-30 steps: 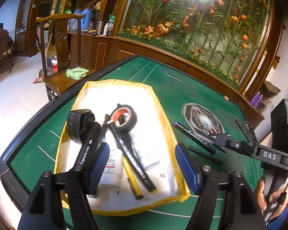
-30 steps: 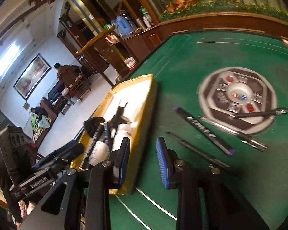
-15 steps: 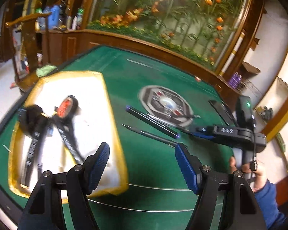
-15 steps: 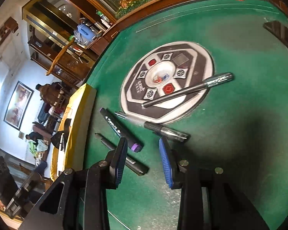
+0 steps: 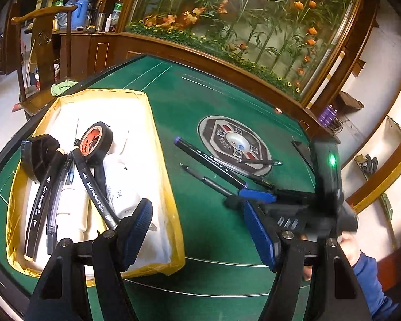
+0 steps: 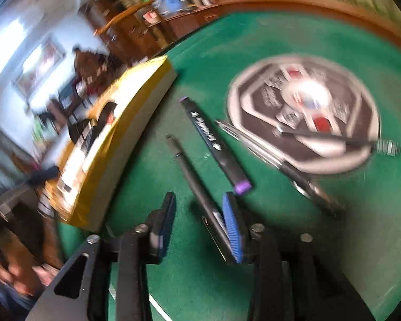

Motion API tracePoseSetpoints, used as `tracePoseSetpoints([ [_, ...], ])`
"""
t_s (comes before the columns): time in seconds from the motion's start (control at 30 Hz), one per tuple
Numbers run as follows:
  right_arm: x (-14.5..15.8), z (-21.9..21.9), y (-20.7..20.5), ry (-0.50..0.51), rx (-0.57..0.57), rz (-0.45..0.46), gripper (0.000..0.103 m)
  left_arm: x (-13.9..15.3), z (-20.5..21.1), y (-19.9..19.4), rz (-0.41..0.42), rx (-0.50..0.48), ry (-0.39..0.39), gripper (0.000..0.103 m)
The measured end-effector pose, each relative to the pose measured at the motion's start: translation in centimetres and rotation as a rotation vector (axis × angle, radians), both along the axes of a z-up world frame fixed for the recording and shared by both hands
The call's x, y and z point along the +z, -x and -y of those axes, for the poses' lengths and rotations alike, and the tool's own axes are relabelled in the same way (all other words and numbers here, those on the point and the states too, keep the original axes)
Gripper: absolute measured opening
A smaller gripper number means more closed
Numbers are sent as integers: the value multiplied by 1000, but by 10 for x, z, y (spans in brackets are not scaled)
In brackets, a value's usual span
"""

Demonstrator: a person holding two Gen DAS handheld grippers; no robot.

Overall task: Organize rigid objects
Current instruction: 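Move both open grippers back to the pens on the table, then grasp a black pen with the right gripper while the left gripper grasps the purple-capped marker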

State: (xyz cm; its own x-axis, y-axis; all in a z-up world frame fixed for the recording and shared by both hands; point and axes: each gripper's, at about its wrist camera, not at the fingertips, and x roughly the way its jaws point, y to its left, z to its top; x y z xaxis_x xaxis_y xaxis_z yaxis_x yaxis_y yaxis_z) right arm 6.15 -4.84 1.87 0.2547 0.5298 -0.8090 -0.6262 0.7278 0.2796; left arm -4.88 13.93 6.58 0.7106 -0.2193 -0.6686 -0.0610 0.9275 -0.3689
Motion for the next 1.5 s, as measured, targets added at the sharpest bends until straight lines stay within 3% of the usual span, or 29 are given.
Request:
tracePoseSetpoints([
  [0.07,1,-15,14,91,30,103,37,0,-1,0,-3,2,0,74],
  [0.1,1,-21,21,142,43,151,21,-1,-2,-1,-4,5,2,74],
  [0.13,1,-24,27,186,57,182,12,-1,-2,-1,-5,6,6,74],
  [0.2,4,-22,33,203,62,166,12,-1,-2,-3,-10,4,18,74],
  [0.43,49,38,46,-14,-45,144,11,6,11,-26,-52,-33,103,74],
  [0.53,66,77,46,-80,-157,180,11,6,22,-48,-87,-41,163,74],
  [0.63,67,104,30,-152,-264,152,11,-7,34,-82,-157,4,190,74],
  [0.7,65,119,21,-210,-307,100,11,-18,38,-100,-195,31,189,66],
  [0.83,67,130,20,-253,-328,84,11,-36,44,-126,-252,86,169,49],
  [0.93,70,132,22,-277,-326,83,11,-42,49,-138,-274,98,151,47],
  [1.0,70,134,21,-285,-325,79,11,-45,52,-143,-282,101,120,40],
  [1.07,68,134,21,-290,-324,71,11,-50,54,-146,-296,106,90,18],
  [1.27,67,136,20,-304,-322,52,11,-56,42,-147,-302,121,60,18],
  [1.37,64,136,19,-312,-320,37,11,-57,39,-152,-313,122,93,19],
  [1.4,63,136,19,-314,-318,34,11,-57,41,-156,-317,125,98,20],
  [1.47,64,136,19,-313,-321,37,11,-59,41,-162,-331,146,79,35],
  [1.5,63,136,19,-313,-322,38,11,-58,42,-163,-326,148,74,35],
])
